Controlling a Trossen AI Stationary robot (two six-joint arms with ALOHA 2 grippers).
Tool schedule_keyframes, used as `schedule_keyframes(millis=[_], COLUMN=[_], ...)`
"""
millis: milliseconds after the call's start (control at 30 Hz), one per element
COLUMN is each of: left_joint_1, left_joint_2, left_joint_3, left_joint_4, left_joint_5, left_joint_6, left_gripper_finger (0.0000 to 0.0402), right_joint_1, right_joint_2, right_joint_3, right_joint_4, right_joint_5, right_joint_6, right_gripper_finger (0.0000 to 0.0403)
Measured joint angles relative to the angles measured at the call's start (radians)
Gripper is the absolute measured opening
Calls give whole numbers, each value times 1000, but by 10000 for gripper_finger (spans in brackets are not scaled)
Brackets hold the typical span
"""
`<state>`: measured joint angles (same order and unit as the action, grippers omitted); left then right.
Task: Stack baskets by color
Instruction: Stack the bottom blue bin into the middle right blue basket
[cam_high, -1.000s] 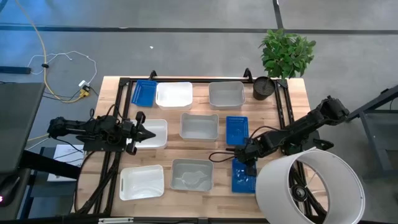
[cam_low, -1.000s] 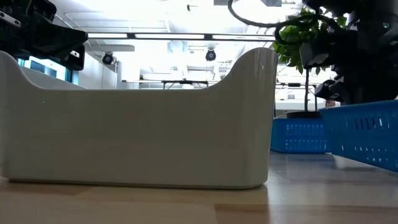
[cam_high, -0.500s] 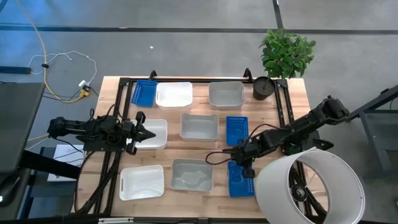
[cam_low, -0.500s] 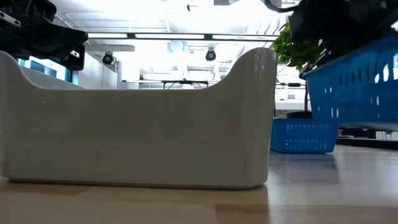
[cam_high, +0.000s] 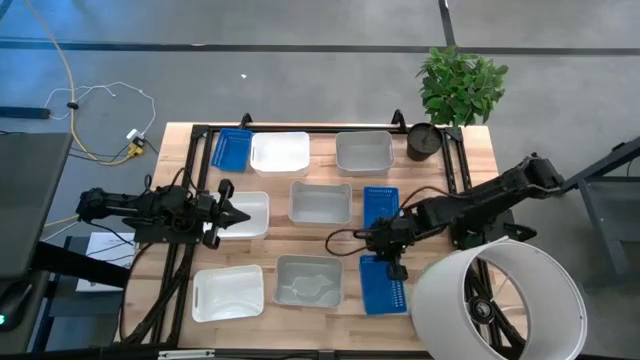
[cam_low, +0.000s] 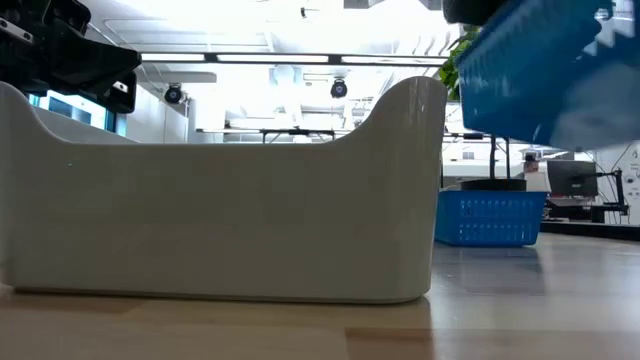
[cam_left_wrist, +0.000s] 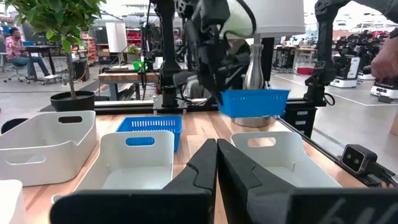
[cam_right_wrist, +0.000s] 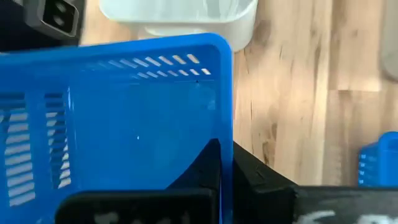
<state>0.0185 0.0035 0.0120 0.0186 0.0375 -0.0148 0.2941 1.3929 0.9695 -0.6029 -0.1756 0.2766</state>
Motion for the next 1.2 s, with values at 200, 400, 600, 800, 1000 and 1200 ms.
schedule_keyframes(millis=[200,400,600,800,1000,1200], left_joint_1=[0,0,0,0,0,0], left_joint_2=[0,0,0,0,0,0], left_joint_3=[0,0,0,0,0,0], left_joint_4=[0,0,0,0,0,0], left_joint_5=[0,0,0,0,0,0], left_joint_6=[0,0,0,0,0,0], left_gripper_finger=[1,0,0,0,0,0], right_joint_1=[-22,-52,-88,-144,-186,-234], right_joint_2=[-115,-229,-309,-360,-389,-361], right_joint_3=[0,0,0,0,0,82], right_joint_4=[-65,-80,-66,-65,1,-38], right_joint_5=[43,77,142,161,157,182], right_joint_6=[13,30,23,10,-4,-71], right_gripper_finger=[0,0,0,0,0,0])
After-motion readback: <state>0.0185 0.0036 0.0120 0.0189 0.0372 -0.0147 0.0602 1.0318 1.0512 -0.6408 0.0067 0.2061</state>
